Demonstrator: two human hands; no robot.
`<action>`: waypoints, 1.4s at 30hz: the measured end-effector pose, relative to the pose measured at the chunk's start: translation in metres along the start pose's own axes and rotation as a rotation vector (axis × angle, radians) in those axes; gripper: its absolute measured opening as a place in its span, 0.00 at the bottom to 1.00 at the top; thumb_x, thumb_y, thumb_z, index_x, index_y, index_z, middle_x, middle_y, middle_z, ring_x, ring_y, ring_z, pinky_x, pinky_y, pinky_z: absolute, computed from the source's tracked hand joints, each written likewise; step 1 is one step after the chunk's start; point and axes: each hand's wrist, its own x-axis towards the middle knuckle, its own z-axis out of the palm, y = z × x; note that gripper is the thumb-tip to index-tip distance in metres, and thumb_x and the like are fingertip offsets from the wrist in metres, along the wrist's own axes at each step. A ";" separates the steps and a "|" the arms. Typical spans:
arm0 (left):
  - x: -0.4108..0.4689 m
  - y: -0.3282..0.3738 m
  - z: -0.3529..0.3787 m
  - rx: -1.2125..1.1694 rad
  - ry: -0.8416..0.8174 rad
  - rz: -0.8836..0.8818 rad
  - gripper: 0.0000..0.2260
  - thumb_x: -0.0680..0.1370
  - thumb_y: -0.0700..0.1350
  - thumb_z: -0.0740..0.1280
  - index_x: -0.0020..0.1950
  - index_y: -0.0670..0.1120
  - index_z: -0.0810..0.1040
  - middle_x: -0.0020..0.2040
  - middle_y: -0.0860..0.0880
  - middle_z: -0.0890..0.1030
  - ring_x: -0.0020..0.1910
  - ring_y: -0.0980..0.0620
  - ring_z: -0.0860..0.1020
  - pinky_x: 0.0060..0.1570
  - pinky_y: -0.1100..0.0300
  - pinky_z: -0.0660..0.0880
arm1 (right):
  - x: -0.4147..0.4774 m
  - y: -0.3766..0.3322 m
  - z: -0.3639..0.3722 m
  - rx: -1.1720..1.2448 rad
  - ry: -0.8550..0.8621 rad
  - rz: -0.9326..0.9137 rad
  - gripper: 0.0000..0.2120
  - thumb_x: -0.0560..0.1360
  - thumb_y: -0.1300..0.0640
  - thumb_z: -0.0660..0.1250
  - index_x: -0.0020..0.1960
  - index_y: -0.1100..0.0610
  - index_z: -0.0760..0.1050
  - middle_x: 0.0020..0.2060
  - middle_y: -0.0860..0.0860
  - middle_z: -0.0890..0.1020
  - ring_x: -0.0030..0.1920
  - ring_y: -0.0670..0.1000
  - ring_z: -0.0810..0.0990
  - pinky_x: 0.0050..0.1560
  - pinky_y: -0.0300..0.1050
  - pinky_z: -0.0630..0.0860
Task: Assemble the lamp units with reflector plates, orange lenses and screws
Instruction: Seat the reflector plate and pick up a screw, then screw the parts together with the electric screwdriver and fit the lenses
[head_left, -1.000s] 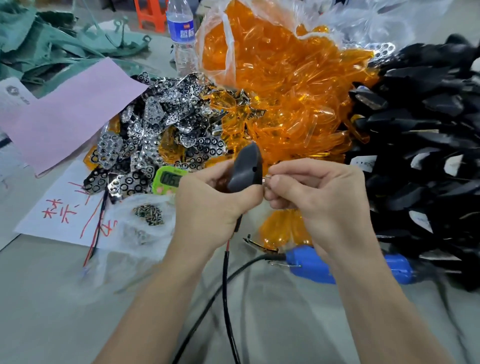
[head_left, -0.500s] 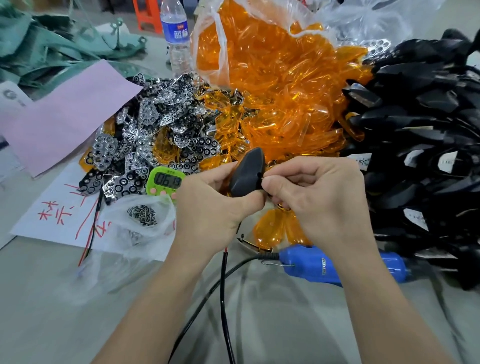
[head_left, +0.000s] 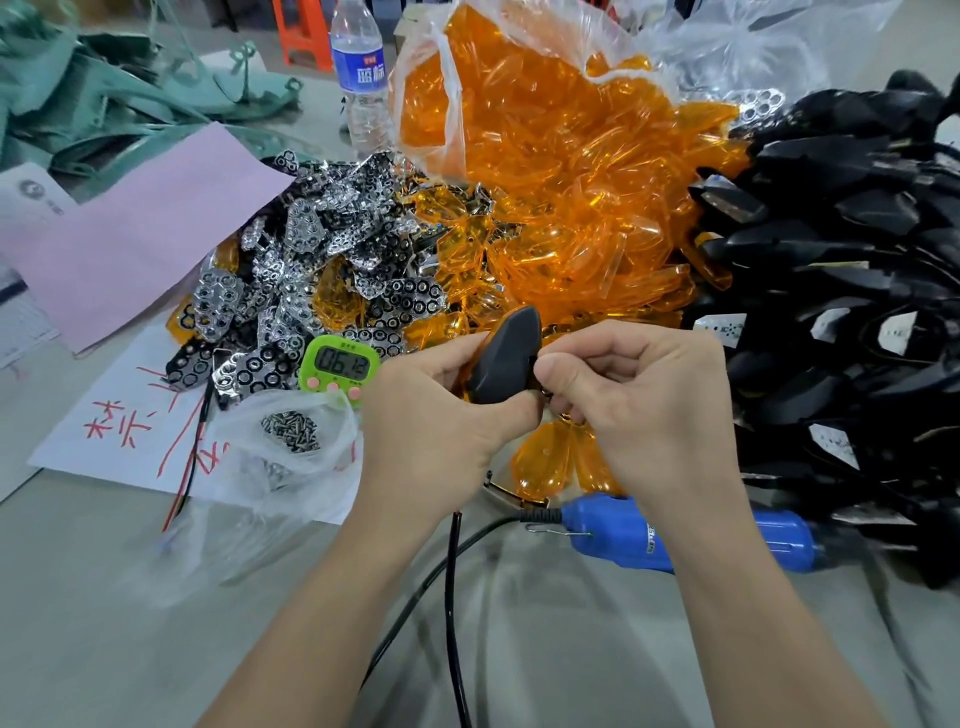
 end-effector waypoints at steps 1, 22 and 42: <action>0.000 0.000 0.001 -0.012 -0.003 -0.003 0.13 0.64 0.51 0.78 0.48 0.59 0.87 0.36 0.50 0.83 0.32 0.59 0.75 0.29 0.57 0.73 | 0.000 0.000 0.000 0.003 0.008 -0.008 0.06 0.73 0.61 0.77 0.42 0.51 0.86 0.32 0.48 0.85 0.33 0.50 0.84 0.34 0.38 0.80; -0.006 -0.008 0.001 -0.119 -0.153 -0.141 0.11 0.64 0.48 0.79 0.46 0.52 0.88 0.33 0.44 0.80 0.30 0.53 0.75 0.32 0.53 0.72 | 0.008 0.014 -0.001 0.270 -0.310 0.540 0.09 0.75 0.55 0.75 0.44 0.58 0.76 0.33 0.53 0.78 0.30 0.47 0.74 0.30 0.39 0.70; 0.026 -0.006 -0.034 -0.445 0.058 -0.437 0.01 0.76 0.35 0.72 0.47 0.39 0.83 0.34 0.45 0.83 0.28 0.51 0.79 0.27 0.63 0.76 | -0.076 0.070 -0.077 -1.297 -0.323 0.053 0.29 0.58 0.68 0.70 0.48 0.46 0.61 0.34 0.44 0.69 0.35 0.52 0.68 0.43 0.46 0.63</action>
